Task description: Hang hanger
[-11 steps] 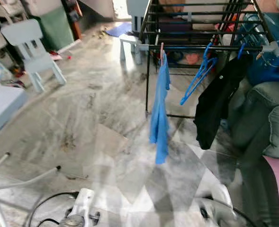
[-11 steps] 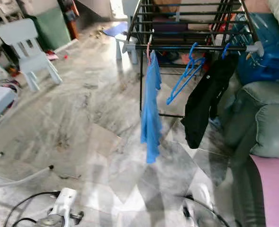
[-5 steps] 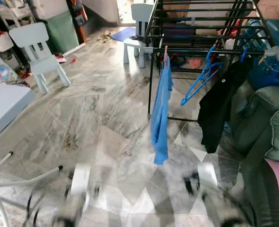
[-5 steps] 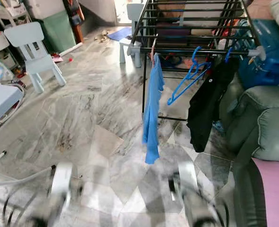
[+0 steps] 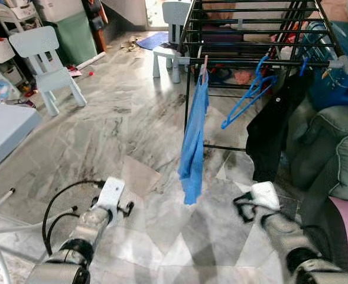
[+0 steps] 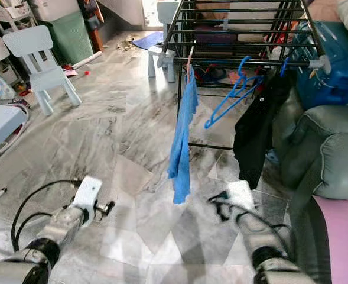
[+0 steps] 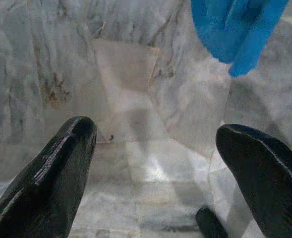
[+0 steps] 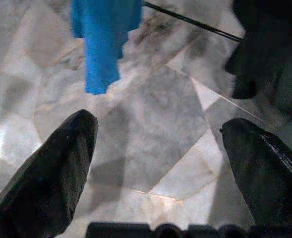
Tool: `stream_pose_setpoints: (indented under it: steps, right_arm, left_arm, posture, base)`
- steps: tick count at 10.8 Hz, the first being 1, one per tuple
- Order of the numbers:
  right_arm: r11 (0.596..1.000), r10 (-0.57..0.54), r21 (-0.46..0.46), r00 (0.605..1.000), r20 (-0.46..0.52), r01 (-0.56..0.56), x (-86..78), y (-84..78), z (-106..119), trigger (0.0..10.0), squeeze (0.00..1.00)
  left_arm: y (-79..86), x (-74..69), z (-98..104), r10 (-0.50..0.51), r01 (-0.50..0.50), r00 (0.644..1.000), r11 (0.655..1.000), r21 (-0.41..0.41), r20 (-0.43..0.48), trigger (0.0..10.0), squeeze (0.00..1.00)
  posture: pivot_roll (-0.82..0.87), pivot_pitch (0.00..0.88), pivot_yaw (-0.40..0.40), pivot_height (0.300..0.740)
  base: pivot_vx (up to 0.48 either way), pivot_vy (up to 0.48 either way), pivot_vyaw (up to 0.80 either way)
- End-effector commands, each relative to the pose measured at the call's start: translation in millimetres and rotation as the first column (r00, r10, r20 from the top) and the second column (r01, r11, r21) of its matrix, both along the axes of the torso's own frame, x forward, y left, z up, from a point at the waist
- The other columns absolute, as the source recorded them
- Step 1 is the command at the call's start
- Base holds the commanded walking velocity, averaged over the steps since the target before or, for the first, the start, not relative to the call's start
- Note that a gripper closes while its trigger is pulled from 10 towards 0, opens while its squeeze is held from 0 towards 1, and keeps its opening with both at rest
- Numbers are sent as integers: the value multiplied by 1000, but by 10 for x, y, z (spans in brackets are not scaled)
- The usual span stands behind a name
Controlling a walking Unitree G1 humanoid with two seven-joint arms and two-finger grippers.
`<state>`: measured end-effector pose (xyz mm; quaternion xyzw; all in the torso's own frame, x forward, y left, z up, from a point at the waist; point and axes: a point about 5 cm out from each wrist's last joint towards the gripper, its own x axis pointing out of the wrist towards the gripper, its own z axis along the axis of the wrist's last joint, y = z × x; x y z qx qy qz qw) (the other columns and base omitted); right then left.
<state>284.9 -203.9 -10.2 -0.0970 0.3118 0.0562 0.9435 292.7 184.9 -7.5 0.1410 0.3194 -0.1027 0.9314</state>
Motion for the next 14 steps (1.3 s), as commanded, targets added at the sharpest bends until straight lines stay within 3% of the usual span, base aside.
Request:
stream_pose_setpoints:
  steps: [1, 2, 3, 4, 5, 6, 7, 8, 10, 12, 14]
  right_arm:
    - [996, 72, -43, 997, 2, -72, -114, 123, -104, 10000, 0]
    - [990, 125, -66, 992, 29, -123, -246, 234, -196, 10000, 0]
    - [1000, 17, -11, 1000, 9, -17, -363, 179, -283, 10000, 0]
    - [991, -125, 46, 991, -41, 126, -442, 70, -346, 10000, 0]
    - [971, -225, 62, 970, -88, 231, -526, 1, -408, 10000, 0]
    - [964, -256, 49, 961, -104, 262, -566, 3, -439, 10000, 0]
    - [983, -183, 12, 975, -126, 185, -598, 88, -477, 10000, 0]
    - [993, -116, 14, 985, -131, 119, -579, 195, -479, 10000, 0]
    - [996, -78, 24, 982, -173, 83, -660, 298, -545, 10000, 0]
    - [993, -101, 33, 975, -196, 110, -686, 277, -564, 10000, 0]
    - [1000, -17, -18, 981, -195, 13, -680, 267, -557, 10000, 0]
  left_arm:
    - [5, -152, -142, 19, -18, 999, 1000, 12, -48, 10000, 0]
    - [-51, -382, -340, 94, -99, 988, 994, -40, -124, 10000, 0]
    - [-71, -677, -551, 184, -215, 952, 970, -109, -244, 10000, 0]
    - [-87, -898, -683, 190, -234, 930, 966, -107, -315, 10000, 0]
    - [-23, -1090, -776, 265, -317, 896, 944, -95, -356, 10000, 0]
    - [17, -1138, -792, 308, -365, 882, 925, -106, -356, 10000, 0]
    - [57, -1197, -810, 319, -371, 882, 924, -93, -347, 10000, 0]
    - [120, -1220, -814, 305, -337, 887, 941, -34, -348, 10000, 0]
    - [184, -1202, -797, 291, -312, 893, 950, -7, -343, 10000, 0]
    - [133, -1191, -799, 203, -205, 918, 978, 31, -342, 10000, 0]
    - [170, -1171, -788, 281, -290, 900, 957, 24, -335, 10000, 0]
  posture:
    - [-53, 12, 77, 740]
    - [-57, 0, 86, 740]
    - [-52, 0, 82, 740]
    - [-30, 0, 63, 740]
    - [-11, 0, 38, 740]
    - [-6, 0, 30, 740]
    - [2, 0, 22, 740]
    - [6, 5, 19, 740]
    - [7, 1, 29, 740]
    - [13, 6, 40, 740]
    - [12, 16, 34, 740]
  base:
    - [0, 0, 0]
    - [0, 0, 0]
    - [0, 0, 0]
    - [0, 0, 0]
    - [0, 0, 0]
    - [0, 0, 0]
    - [0, 0, 0]
    - [0, 0, 0]
    - [0, 0, 0]
    - [0, 0, 0]
    - [0, 0, 800]
